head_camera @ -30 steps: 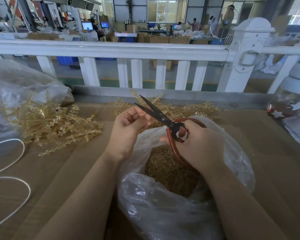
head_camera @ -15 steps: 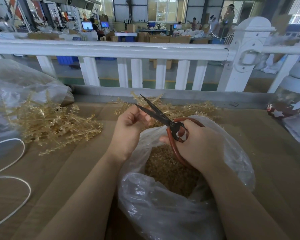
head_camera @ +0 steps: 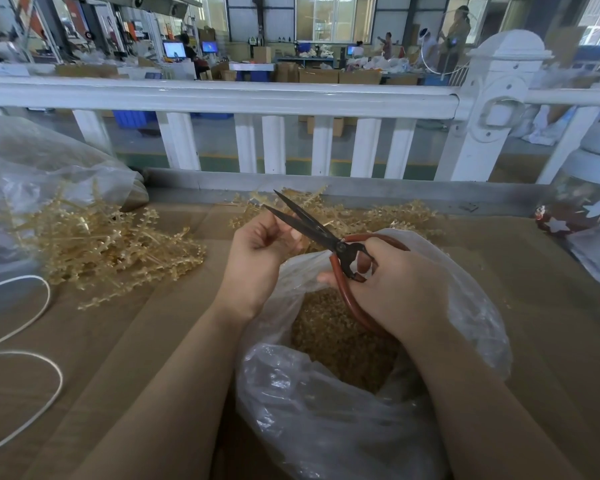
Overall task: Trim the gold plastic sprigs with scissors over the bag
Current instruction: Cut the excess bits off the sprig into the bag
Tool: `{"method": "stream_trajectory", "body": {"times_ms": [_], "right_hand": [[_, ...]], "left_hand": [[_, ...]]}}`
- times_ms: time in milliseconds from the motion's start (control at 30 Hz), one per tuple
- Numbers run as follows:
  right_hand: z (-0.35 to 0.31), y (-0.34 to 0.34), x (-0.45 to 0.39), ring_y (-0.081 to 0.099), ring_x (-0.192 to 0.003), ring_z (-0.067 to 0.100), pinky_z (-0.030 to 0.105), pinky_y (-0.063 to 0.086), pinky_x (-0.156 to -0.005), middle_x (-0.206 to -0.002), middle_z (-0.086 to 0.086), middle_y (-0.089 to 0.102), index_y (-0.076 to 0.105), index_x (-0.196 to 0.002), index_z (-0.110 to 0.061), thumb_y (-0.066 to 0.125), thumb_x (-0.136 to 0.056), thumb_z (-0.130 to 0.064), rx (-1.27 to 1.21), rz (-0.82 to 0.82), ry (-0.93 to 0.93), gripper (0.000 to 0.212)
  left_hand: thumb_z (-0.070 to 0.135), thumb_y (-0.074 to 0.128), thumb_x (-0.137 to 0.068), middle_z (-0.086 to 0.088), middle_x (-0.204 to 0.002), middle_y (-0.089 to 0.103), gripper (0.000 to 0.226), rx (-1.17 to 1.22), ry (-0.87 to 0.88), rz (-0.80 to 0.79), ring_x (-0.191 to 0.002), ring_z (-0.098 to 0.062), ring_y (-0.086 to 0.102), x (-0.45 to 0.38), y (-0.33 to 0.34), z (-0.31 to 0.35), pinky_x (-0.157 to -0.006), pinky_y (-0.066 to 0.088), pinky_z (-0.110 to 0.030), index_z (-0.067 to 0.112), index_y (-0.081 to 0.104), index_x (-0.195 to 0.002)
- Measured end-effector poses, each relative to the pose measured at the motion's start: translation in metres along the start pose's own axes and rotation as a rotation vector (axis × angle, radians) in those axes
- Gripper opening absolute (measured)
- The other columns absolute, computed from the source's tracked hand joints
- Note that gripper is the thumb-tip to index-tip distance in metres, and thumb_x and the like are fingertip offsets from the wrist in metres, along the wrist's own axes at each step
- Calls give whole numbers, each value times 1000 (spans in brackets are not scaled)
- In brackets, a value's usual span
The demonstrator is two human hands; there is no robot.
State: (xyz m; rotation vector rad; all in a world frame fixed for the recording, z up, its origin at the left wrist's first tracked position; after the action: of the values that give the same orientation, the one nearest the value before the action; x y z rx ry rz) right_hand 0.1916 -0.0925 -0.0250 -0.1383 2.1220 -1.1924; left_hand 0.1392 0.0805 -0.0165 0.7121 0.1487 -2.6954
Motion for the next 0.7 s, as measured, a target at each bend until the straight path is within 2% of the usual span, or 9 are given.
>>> {"method": "stream_trajectory", "body": {"times_ms": [100,233,400,500,600,700], "right_hand": [[-2,-5,2,52,-57,3,26,53,-58,-64,-15,57,62,-76,-27,17,-67,-101,70,58,-22,87],[-2,-6,2,48,-53,4,27,51,-54,-58,-17,47,53,-68,-27,12,-66,-101,44,66,-21,84],[-1,-8,3,39,-48,1,22,38,-46,-53,-17,38,38,-61,-30,34,-70,-93,47,78,-9,64],[-1,-9,4,34,-45,-1,20,29,-44,-51,-17,34,33,-59,-32,51,-75,-85,63,117,-33,58],[2,-7,4,38,-44,2,22,38,-43,-51,-15,39,41,-60,-28,52,-78,-84,80,120,-19,59],[5,-6,3,43,-46,3,27,47,-44,-52,-14,44,45,-61,-27,55,-81,-80,83,135,6,57]], "left_hand": [[-8,53,-95,11,-71,67,24,12,9,-10,-70,-2,61,0,0,1,-70,49,-16,11,65,-87],[-9,54,-94,9,-71,67,25,30,3,2,-69,-3,61,0,0,0,-70,51,-17,11,64,-85],[-10,58,-92,-1,-75,71,16,132,-33,51,-71,-12,67,0,1,-5,-74,54,-22,3,63,-85],[-9,55,-92,-7,-80,70,7,169,-24,7,-74,-15,65,-1,1,-5,-75,53,-25,-8,62,-93],[6,57,-88,-8,-78,68,13,244,-56,17,-74,-19,62,-3,-2,-7,-77,49,-30,-5,63,-90],[16,61,-87,-5,-78,68,14,271,-83,13,-77,-18,60,-3,-3,-10,-79,49,-31,6,71,-87]]}}
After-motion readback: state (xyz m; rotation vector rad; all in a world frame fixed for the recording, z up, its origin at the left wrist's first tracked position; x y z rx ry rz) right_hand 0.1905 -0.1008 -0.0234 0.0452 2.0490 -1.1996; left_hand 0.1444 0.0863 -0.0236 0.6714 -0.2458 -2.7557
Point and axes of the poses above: each hand's wrist, its own x-axis away from the middle knuckle, its own y-axis out of the palm, z = x × y, the point moved 6 cm from there along -x, towards the middle knuckle
